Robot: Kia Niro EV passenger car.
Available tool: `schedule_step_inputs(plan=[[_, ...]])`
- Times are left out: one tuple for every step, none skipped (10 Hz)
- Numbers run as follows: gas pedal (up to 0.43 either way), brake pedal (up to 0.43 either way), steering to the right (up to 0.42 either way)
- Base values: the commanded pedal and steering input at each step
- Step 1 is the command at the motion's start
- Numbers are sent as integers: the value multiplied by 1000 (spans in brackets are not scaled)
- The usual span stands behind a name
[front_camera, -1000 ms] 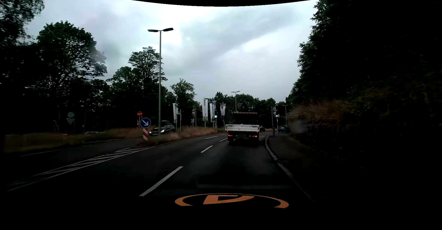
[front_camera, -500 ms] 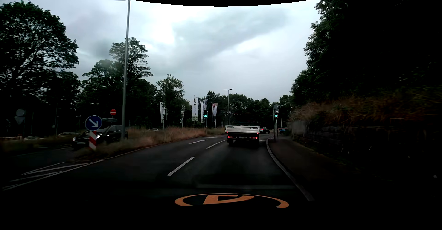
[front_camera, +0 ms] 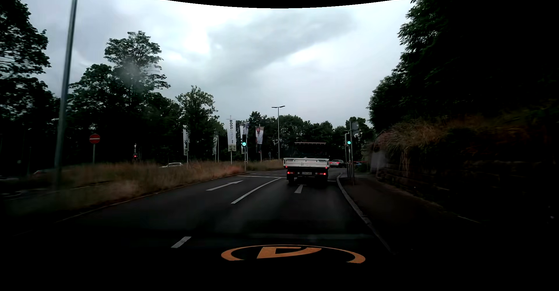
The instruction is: Follow the waypoints while adhering to traffic rules and regulations
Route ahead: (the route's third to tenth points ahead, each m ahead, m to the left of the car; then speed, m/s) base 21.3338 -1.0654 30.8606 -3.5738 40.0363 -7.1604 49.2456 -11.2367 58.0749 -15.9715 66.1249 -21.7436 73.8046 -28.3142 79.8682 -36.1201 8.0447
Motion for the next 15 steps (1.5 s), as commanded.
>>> schedule_step_inputs(plan=[[79, 0, 41], [79, 0, 41], [79, 0, 41], [79, 0, 43], [79, 0, 46], [79, 0, 46], [87, 0, 46], [110, 0, 46], [110, 0, 46], [110, 0, 46], [110, 0, 46], [118, 0, 46], [138, 0, 46], [169, 0, 46], [177, 0, 46]])
